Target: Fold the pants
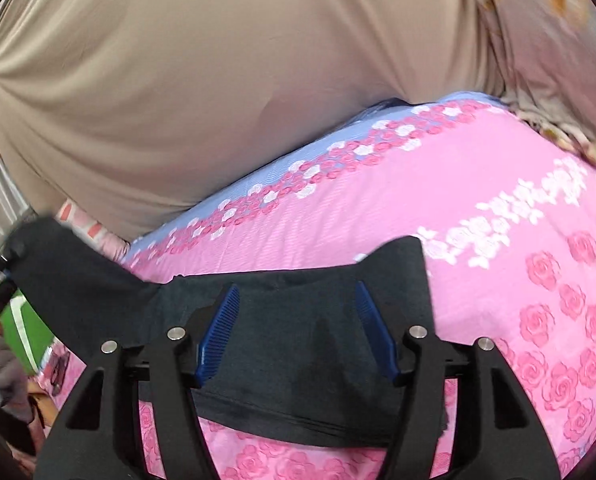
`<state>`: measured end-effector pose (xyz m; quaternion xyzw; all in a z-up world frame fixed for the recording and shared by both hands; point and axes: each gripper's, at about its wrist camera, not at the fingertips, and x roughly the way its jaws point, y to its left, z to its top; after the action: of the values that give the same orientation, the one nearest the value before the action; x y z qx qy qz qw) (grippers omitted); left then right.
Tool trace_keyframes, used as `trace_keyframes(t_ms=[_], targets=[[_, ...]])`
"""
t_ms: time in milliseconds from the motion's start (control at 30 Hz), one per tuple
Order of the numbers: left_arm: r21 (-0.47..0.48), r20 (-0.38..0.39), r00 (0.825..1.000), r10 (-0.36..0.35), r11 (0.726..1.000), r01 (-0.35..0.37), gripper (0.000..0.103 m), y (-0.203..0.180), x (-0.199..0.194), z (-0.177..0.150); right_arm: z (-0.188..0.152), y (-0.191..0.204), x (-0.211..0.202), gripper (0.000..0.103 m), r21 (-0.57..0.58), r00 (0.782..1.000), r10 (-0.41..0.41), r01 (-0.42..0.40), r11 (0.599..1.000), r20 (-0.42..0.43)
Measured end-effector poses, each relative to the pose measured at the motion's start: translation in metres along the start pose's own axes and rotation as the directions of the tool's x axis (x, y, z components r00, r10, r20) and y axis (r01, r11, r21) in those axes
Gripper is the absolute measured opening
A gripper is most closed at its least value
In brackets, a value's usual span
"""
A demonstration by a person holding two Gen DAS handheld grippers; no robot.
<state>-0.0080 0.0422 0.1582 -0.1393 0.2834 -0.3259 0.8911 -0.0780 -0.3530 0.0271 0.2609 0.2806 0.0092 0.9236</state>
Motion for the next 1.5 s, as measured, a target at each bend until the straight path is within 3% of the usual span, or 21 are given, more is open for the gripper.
trace_keyframes(t_ms=[33, 67, 167, 267, 400, 467, 633, 667, 700, 733, 767, 800, 867, 933, 1000, 1067, 1167, 1200, 1300, 1367, 1500], targets=[[0.039, -0.031, 0.997, -0.066, 0.997, 0.067, 0.083, -0.023, 0.014, -0.006, -0.002, -0.003, 0.000, 0.061, 0.004, 1.000, 0.003, -0.003, 1.000, -0.003], [0.056, -0.046, 0.994, -0.096, 0.994, 0.098, 0.098, -0.036, 0.024, -0.013, -0.004, -0.007, 0.000, 0.062, 0.015, 1.000, 0.000, 0.000, 1.000, -0.009], [0.059, -0.081, 0.991, -0.103, 0.992, 0.108, 0.098, -0.051, 0.052, -0.035, -0.011, -0.019, -0.002, 0.065, 0.051, 0.999, 0.015, -0.013, 0.999, -0.042], [-0.062, -0.154, 0.980, -0.124, 0.991, 0.115, 0.098, -0.027, 0.072, -0.046, -0.014, -0.022, -0.002, 0.068, 0.065, 0.997, 0.047, -0.043, 0.997, -0.063], [-0.124, -0.162, 0.987, -0.019, 0.992, -0.001, 0.097, 0.003, 0.068, -0.058, -0.019, -0.010, 0.013, 0.073, 0.079, 0.986, 0.118, -0.109, 0.991, -0.118], [-0.104, -0.141, 0.988, 0.063, 0.991, -0.079, 0.097, 0.012, 0.062, -0.063, -0.020, 0.000, 0.032, 0.083, 0.078, 0.976, 0.140, -0.128, 0.989, -0.169], [-0.049, -0.110, 0.978, 0.179, 0.981, -0.185, 0.097, 0.029, 0.037, -0.076, -0.030, 0.032, 0.088, 0.085, 0.046, 0.949, 0.126, -0.117, 0.992, -0.289], [-0.040, -0.105, 0.975, 0.196, 0.979, -0.201, 0.097, 0.032, 0.033, -0.079, -0.032, 0.039, 0.095, 0.069, 0.033, 0.948, 0.130, -0.126, 0.991, -0.291], [-0.037, -0.104, 0.973, 0.204, 0.977, -0.209, 0.097, 0.035, 0.028, -0.082, -0.033, 0.049, 0.103, 0.060, 0.003, 0.945, 0.112, -0.117, 0.993, -0.307], [-0.040, -0.106, 0.973, 0.206, 0.977, -0.211, 0.097, 0.039, 0.027, -0.084, -0.032, 0.055, 0.105, 0.042, -0.022, 0.948, 0.078, -0.089, 0.996, -0.307], [-0.048, -0.111, 0.972, 0.206, 0.976, -0.212, 0.097, 0.044, 0.025, -0.085, -0.026, 0.058, 0.105, 0.017, -0.028, 0.949, 0.085, -0.098, 0.995, -0.303], [-0.054, -0.114, 0.973, 0.202, 0.976, -0.209, 0.097, 0.048, 0.022, -0.084, -0.013, 0.059, 0.095, 0.017, 0.015, 0.946, 0.158, -0.160, 0.987, -0.284], [-0.066, -0.121, 0.974, 0.194, 0.977, -0.203, 0.097, 0.057, 0.019, -0.083, 0.013, 0.065, 0.064, 0.016, -0.008, 0.960, 0.186, -0.192, 0.981, -0.211], [-0.060, -0.123, 0.975, 0.188, 0.979, -0.196, 0.097, 0.057, 0.018, -0.083, 0.035, 0.073, 0.018, 0.016, -0.110, 0.986, 0.128, -0.140, 0.984, -0.112], [-0.050, -0.133, 0.974, 0.185, 0.980, -0.193, 0.097, 0.059, 0.021, -0.085, 0.040, 0.064, -0.016, 0.016, -0.166, 0.998, 0.037, -0.045, 0.985, -0.054], [-0.052, -0.161, 0.973, 0.168, 0.983, -0.178, 0.097, 0.062, 0.031, -0.090, 0.030, 0.042, -0.023, 0.018, -0.174, 0.995, -0.089, 0.079, 0.982, -0.053], [-0.078, -0.226, 0.966, 0.127, 0.986, -0.148, 0.097, 0.066, 0.058, -0.099, -0.008, -0.014, 0.010, 0.024, -0.120, 0.948, -0.248, 0.228, 0.966, -0.199], [-0.087, -0.252, 0.960, 0.121, 0.985, -0.147, 0.097, 0.066, 0.071, -0.102, -0.020, -0.034, 0.016, 0.027, -0.053, 0.942, -0.245, 0.239, 0.969, -0.228], [-0.118, -0.312, 0.946, 0.086, 0.985, -0.129, 0.097, 0.065, 0.101, -0.107, -0.017, -0.044, -0.005, 0.042, 0.036, 0.972, -0.182, 0.189, 0.981, -0.148], [-0.155, -0.336, 0.940, 0.065, 0.980, -0.124, 0.097, 0.069, 0.116, -0.109, -0.007, -0.043, -0.014, 0.068, 0.034, 0.978, -0.191, 0.194, 0.980, -0.089], [-0.269, -0.387, 0.922, -0.011, 0.958, -0.102, 0.097, 0.085, 0.150, -0.116, 0.013, -0.058, -0.001, 0.080, 0.048, 0.985, -0.134, 0.140, 0.989, -0.109]])
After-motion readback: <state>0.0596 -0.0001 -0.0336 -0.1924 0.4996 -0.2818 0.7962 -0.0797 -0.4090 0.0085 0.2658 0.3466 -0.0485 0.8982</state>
